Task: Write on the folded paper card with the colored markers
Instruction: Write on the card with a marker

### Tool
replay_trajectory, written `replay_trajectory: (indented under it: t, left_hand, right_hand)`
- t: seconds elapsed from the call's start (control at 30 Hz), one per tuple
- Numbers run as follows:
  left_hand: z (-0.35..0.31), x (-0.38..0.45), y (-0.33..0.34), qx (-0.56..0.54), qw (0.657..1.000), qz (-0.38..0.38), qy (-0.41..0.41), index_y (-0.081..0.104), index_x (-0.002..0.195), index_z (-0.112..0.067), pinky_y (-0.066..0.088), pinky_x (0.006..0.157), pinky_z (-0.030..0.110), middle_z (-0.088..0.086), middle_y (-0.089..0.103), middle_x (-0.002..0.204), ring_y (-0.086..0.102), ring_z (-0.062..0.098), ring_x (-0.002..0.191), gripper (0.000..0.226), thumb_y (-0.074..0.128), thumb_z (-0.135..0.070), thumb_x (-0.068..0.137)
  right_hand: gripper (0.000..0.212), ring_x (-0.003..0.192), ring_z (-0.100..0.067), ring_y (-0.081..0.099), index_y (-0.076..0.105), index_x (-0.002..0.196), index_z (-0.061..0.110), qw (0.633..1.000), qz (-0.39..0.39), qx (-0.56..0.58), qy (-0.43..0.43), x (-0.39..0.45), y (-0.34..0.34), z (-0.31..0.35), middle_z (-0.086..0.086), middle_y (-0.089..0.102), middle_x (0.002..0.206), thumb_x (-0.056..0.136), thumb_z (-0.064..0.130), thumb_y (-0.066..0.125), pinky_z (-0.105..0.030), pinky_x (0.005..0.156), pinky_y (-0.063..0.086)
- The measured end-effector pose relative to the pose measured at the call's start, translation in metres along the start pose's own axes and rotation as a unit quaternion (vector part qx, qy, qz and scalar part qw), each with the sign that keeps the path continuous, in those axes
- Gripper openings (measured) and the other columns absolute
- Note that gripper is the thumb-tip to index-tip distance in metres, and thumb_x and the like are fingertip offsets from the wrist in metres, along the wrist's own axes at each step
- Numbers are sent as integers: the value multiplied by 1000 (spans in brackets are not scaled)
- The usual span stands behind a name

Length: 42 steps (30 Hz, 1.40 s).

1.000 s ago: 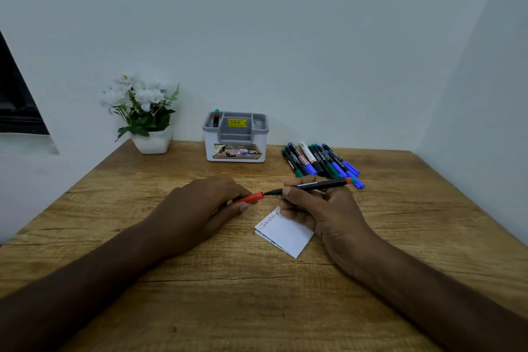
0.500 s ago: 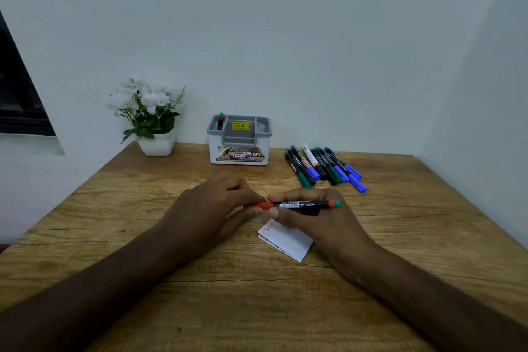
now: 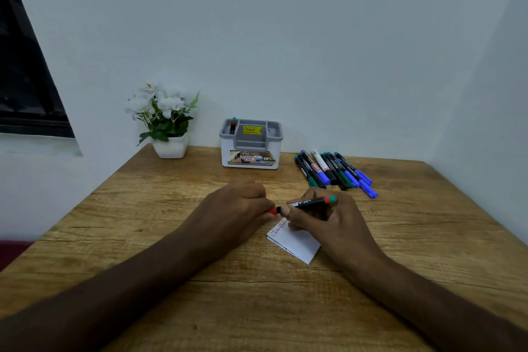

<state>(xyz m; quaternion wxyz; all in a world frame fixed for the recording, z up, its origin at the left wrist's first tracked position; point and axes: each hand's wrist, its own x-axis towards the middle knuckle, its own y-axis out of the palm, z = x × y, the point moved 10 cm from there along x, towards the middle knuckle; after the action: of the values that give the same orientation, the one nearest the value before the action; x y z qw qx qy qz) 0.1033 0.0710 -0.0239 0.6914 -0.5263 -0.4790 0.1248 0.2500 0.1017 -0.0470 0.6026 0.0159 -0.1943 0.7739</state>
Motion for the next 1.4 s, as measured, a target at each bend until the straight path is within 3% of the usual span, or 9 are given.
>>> replay_trajectory:
  t: [0.17,0.27,0.37,0.53,0.73,0.97,1.07,1.3,1.4]
  left_hand:
    - [-2,4,-2,-26,999,4,-23,74,120,-23,56,75,37,-5,70,106,62,13,98,23,68,-30,99]
    - [18,11,-9,-46,994,-21,-95,63,129,-25,58,85,36,-8,73,113,68,10,102,30,68,-27,99]
    - [53,24,-34,-109,975,-106,-159,57,127,-24,62,75,26,-12,77,95,73,-1,85,37,76,-24,95]
    - [92,87,-74,-101,956,-194,-195,68,107,-15,49,68,4,-13,72,86,67,-8,69,10,69,-23,100]
    - [140,146,-39,-38,958,-117,-260,74,110,-11,49,82,22,4,76,104,72,17,95,18,72,-25,98]
    - [156,161,-16,-1,951,-48,-305,64,90,-10,44,62,25,10,69,92,71,26,87,26,78,-32,92]
    - [167,164,-19,-2,946,-64,-319,67,94,-6,56,68,35,15,70,99,71,30,84,32,80,-36,89]
    - [126,165,-55,17,959,-197,-201,65,122,-13,60,84,41,6,70,114,68,19,97,32,77,-21,94]
    - [61,169,-28,-3,997,-74,-18,71,111,-21,59,80,37,-5,68,103,63,8,84,17,75,-21,94]
  right_hand:
    - [9,85,-8,75,81,90,14,999,30,-39,-15,2,8,-1,3,81,88,86,18,87,-13,75,55]
    - [30,87,-8,78,77,105,20,999,35,-25,28,3,11,-8,5,82,92,79,14,92,-23,84,63]
    - [29,86,-10,78,76,104,20,998,26,-15,46,3,8,-12,3,82,91,80,15,91,-20,78,61]
    - [13,82,-8,76,77,98,21,998,33,-8,52,4,10,-14,3,80,87,89,16,85,-16,73,57]
    - [8,77,0,71,78,98,24,998,35,-13,47,6,8,-16,9,77,83,92,20,82,-12,69,52]
    - [6,75,2,69,77,97,23,998,40,-7,43,6,7,-17,16,75,78,93,21,80,-12,68,51]
    - [5,75,2,69,78,97,24,998,39,-5,45,5,8,-16,14,76,79,93,21,81,-12,68,52]
    - [5,76,1,69,78,96,24,998,41,-6,40,6,8,-15,12,75,79,93,21,81,-14,69,52]
    - [6,74,3,68,77,96,23,999,39,-10,34,5,8,-13,18,74,76,92,23,81,-12,68,51]
